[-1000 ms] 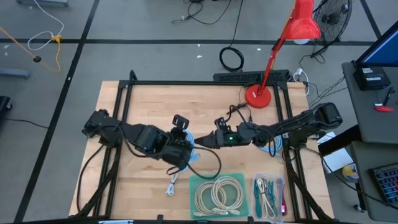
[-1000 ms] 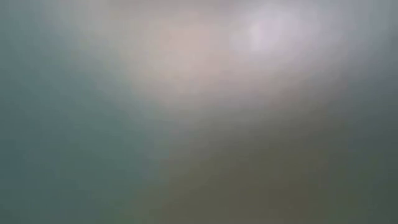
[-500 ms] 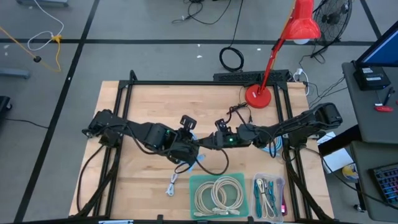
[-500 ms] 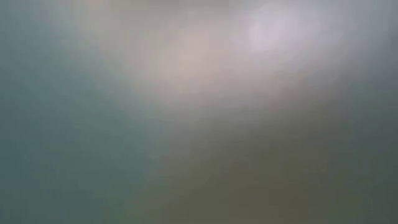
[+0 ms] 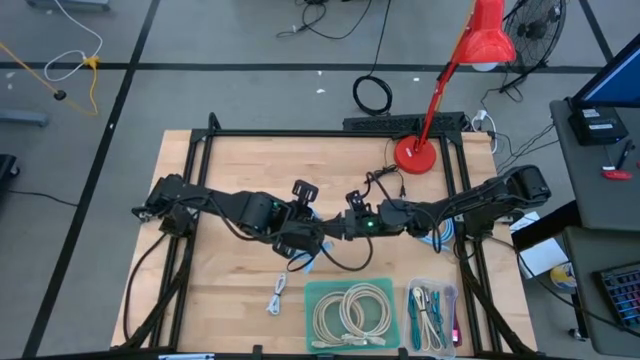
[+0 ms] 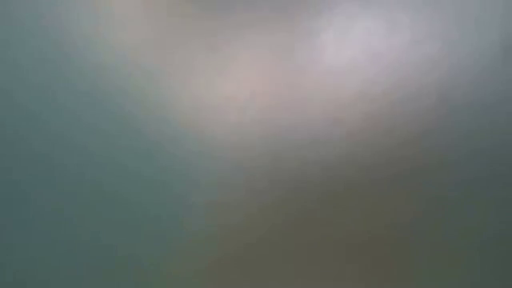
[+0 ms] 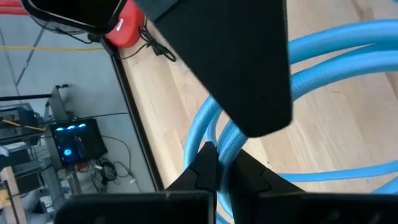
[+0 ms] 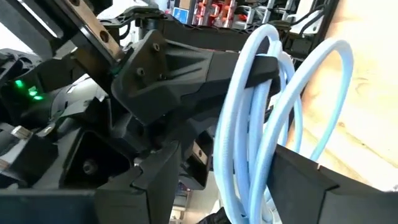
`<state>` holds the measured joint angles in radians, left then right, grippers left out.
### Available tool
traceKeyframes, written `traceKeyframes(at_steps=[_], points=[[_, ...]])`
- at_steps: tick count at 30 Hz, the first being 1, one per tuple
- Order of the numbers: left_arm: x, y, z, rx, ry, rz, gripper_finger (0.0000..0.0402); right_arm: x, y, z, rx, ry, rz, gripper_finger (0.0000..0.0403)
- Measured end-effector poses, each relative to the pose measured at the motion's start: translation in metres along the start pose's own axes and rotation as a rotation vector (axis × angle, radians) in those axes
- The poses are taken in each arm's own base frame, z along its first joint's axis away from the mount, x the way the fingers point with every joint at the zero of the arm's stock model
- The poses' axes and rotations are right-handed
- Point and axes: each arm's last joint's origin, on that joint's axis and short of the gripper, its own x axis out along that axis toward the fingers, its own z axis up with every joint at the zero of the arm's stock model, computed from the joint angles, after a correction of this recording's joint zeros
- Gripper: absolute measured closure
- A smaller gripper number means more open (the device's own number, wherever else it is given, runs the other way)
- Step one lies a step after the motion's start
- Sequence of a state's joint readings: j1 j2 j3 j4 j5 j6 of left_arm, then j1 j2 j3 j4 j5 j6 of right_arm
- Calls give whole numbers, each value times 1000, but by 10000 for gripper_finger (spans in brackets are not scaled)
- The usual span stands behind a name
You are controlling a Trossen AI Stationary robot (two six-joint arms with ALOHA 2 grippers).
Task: Pick & Place USB Port
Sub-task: Put the left blue hdmi cable into the green bin
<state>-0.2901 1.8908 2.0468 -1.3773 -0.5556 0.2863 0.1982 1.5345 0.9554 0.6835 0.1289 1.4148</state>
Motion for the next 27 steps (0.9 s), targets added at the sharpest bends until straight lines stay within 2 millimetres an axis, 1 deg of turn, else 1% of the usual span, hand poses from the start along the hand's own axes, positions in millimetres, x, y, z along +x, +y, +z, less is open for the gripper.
traceKeyframes(at_steps=[3, 6, 11, 14, 17, 20, 23, 25, 27], points=[[1, 1, 0, -13, -5, -3, 389, 0, -2, -1, 10, 23, -20, 209], [0, 3, 2, -25, -25, 2, 389, 0, -4, -2, 15, 36, -43, 235], [-3, 4, 1, -39, -47, -9, 389, 0, -3, -1, 17, 37, -34, 302], [-5, 4, 0, -79, -49, -15, 386, 0, -2, -1, 8, 37, -23, 345], [-15, 4, -5, -110, -53, 4, 359, 0, -1, -1, 6, 36, -20, 349], [-35, 10, -18, -161, -55, 84, 326, 0, -6, -2, -1, 34, -52, 349], [-56, 20, -36, -263, -59, 167, 305, 0, -9, -2, -10, 41, -84, 349], [-71, 27, -53, -381, -63, 195, 295, 0, -8, -2, -34, 41, -74, 349], [-86, 37, -74, -565, -80, 182, 289, 0, -4, -2, -59, 33, -29, 349]])
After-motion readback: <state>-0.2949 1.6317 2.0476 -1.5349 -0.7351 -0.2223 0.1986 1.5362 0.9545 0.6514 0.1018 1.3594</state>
